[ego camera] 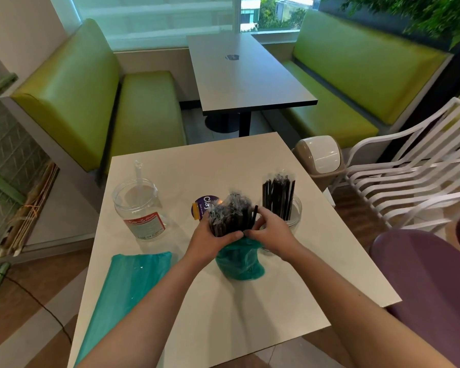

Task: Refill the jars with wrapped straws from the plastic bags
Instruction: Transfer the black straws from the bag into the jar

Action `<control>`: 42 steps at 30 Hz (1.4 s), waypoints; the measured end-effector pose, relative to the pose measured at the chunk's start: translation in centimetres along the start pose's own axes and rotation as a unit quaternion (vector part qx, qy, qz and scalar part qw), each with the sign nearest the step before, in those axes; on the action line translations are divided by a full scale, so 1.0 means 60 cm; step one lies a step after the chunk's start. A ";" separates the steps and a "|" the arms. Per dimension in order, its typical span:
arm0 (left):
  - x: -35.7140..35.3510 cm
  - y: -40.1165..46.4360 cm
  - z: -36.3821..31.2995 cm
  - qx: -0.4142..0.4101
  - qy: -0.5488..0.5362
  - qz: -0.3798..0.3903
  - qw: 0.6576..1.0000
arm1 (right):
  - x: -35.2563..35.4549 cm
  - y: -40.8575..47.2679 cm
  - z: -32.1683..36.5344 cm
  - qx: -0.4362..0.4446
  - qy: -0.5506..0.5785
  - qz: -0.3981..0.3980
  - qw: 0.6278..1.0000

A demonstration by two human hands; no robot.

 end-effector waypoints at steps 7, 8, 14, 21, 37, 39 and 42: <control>0.000 0.001 -0.005 0.021 -0.008 -0.041 0.999 | -0.001 -0.009 0.000 0.042 0.010 -0.016 0.999; 0.000 0.002 -0.004 0.022 -0.010 -0.043 0.999 | -0.003 -0.011 -0.002 0.040 0.027 -0.012 0.999; -0.006 0.006 0.002 0.026 -0.011 -0.016 0.999 | -0.009 -0.019 -0.004 0.012 0.094 0.000 0.995; -0.016 0.004 0.001 0.022 -0.013 0.004 1.000 | -0.010 -0.022 0.000 0.017 0.049 0.011 0.999; -0.008 -0.007 -0.021 0.035 -0.003 -0.108 0.994 | 0.060 -0.020 0.069 0.058 0.051 -0.023 0.997; -0.010 -0.007 -0.022 0.035 -0.007 -0.111 0.993 | 0.082 -0.017 0.088 0.075 0.049 -0.045 0.995; -0.011 -0.007 -0.022 0.030 -0.012 -0.115 0.993 | 0.117 -0.015 0.117 0.107 0.068 -0.087 0.988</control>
Point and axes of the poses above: each hand's wrist, its own y-axis towards the middle knuckle, its own x-axis out of the back of the hand, z = x × y, the point moved 5 cm from there along y, towards the middle knuckle, and after that the axes turned 1 degree about -z, right-handed, at the moved point
